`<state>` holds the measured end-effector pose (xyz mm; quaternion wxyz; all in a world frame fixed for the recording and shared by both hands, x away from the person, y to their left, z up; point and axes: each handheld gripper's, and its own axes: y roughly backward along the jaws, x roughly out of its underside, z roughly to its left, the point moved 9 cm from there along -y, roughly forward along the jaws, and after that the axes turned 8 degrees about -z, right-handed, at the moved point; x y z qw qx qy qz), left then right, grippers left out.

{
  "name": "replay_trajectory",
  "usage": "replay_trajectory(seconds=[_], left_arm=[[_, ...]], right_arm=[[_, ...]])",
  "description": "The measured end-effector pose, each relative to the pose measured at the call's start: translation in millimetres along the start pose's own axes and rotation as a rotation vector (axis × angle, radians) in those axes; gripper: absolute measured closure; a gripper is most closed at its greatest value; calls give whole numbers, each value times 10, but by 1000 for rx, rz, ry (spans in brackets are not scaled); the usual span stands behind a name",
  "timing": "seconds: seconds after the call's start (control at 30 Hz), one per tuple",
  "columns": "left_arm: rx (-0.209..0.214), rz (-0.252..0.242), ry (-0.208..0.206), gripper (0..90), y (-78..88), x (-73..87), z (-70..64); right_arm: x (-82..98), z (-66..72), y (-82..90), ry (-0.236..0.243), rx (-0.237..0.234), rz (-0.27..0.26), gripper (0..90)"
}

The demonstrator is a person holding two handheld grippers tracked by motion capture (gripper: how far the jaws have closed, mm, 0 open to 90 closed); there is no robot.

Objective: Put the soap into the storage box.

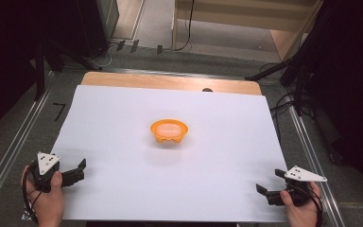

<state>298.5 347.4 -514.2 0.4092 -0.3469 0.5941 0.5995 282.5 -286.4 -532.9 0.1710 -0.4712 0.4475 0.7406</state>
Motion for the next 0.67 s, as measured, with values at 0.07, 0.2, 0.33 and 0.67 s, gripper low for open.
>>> replay_trajectory(seconds=[0.07, 0.2, 0.33, 0.67], left_arm=[[-1, -1, 1, 1, 1, 0, -2], [-1, 2, -2, 1, 3, 1, -1], [-5, 1, -4, 1, -2, 1, -7], [-47, 0, 4, 64, 3, -1, 32]], right_arm=[[36, -30, 55, -6, 6, -13, 0], [107, -86, 150, -27, 18, -24, 0], [155, -121, 221, -44, 29, -48, 0], [207, -169, 312, -79, 45, -103, 0]])
